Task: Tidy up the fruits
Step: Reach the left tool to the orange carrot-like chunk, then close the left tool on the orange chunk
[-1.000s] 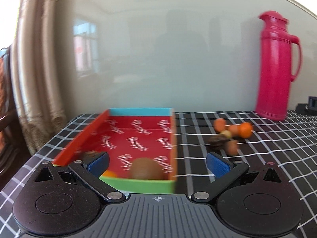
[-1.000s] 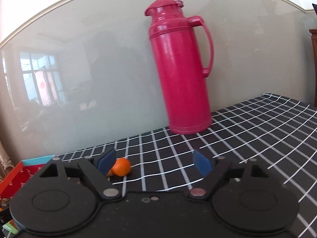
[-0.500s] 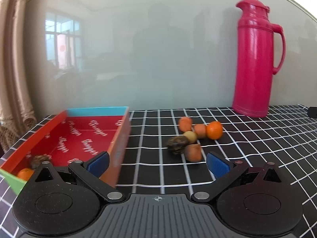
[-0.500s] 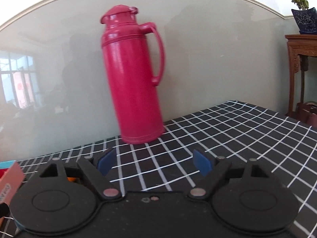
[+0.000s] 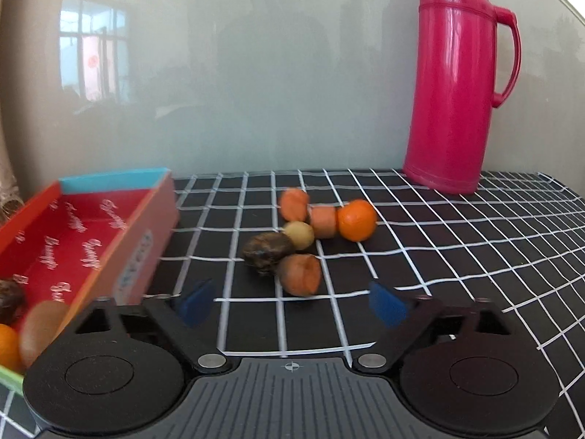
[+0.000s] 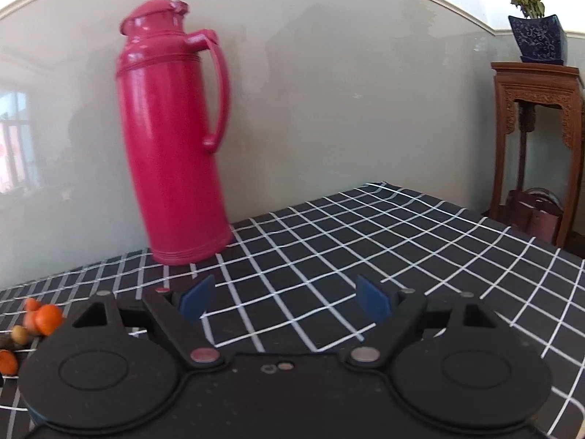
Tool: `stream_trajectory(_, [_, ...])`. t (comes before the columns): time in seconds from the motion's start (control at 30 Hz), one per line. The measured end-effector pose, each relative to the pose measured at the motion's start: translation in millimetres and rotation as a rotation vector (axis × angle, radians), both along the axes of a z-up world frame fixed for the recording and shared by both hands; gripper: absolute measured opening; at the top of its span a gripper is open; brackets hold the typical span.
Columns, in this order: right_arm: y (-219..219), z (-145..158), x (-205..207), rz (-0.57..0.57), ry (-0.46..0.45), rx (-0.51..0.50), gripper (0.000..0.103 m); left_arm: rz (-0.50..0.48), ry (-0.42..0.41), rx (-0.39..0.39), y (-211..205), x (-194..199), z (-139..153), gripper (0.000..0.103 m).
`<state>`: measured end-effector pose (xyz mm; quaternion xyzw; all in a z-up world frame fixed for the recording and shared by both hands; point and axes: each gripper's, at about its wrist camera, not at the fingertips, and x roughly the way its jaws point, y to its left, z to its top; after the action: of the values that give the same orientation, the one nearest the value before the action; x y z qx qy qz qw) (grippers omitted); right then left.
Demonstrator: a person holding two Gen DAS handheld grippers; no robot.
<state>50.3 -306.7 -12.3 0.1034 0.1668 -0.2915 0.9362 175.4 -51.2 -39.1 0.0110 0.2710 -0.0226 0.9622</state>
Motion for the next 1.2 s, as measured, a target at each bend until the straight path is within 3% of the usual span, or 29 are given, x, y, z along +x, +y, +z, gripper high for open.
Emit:
stream_trajectory(0.13, [-4.0,-2.9,5.3,0.002,0.015,-0.006,0.084,0.005,0.019,0.009,-7.1,11.1,-5.6,0.082])
stream_trajectory(0.27, [-4.5,-3.6,8.6,0.009,0.016,-0.007,0.084,0.008,0.057,-0.001,-8.8,23.4,-10.1,0.067])
stream_trajectory(0.6, [-7.1,-6.6,13.2,0.010,0.029,-0.005,0.084,0.020,0.084,-0.004,-11.5,46.1,-14.7,0.065])
stream_trajectory(0.67, [-6.8,-6.4,13.6,0.009,0.030,-0.009,0.084,0.038,0.076,0.015,-13.4,45.9,-14.6,0.032])
stream_trajectory(0.93, [-12.1,-9.9,17.6,-0.028,0.074,-0.017,0.085,0.028,0.065,0.004,-7.7,37.5,-13.3,0.032])
stream_trajectory(1.2, [-2.8,-7.4,16.4,0.002,0.065,-0.004,0.085,0.023,-0.008,0.014,1.1,13.5,6.9,0.032])
